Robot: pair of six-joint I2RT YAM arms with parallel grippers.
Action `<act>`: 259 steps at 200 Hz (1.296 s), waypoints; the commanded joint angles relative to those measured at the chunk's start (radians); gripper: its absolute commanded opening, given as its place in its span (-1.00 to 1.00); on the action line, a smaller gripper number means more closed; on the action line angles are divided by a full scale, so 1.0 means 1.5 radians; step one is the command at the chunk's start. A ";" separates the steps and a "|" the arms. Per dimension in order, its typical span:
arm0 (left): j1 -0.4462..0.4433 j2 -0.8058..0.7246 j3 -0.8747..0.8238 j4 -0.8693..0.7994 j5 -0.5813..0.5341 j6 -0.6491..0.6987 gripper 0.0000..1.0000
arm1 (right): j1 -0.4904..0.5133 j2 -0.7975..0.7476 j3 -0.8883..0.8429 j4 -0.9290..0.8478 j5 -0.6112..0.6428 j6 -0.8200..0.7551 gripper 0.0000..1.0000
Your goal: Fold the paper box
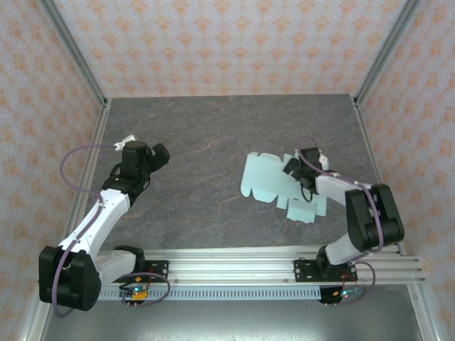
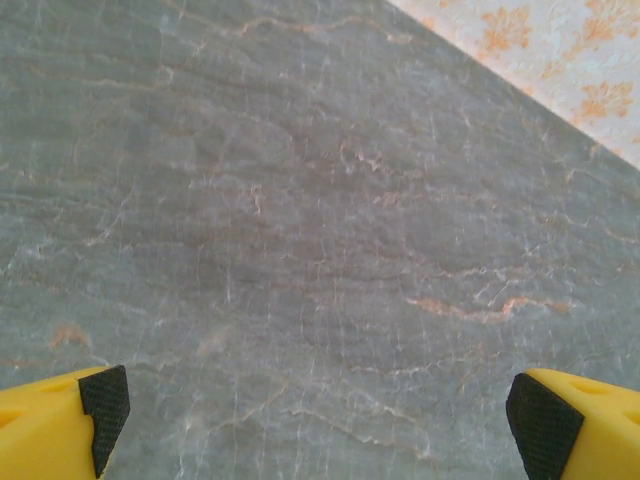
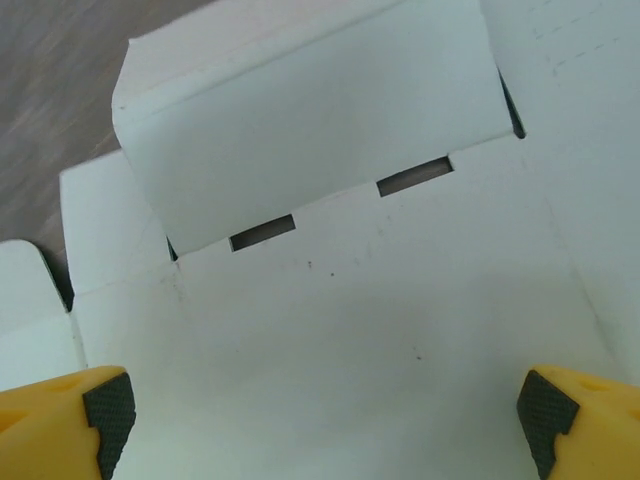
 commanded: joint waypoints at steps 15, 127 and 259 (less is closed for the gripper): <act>0.004 0.009 0.016 -0.064 0.021 -0.022 1.00 | 0.178 0.140 0.135 0.039 -0.151 0.034 0.99; 0.002 0.142 0.017 -0.081 0.113 -0.040 1.00 | 0.176 0.150 0.266 -0.064 -0.391 -0.098 0.99; 0.003 0.311 0.012 -0.041 0.185 -0.093 1.00 | 0.167 0.300 0.286 0.039 -0.670 -0.005 0.60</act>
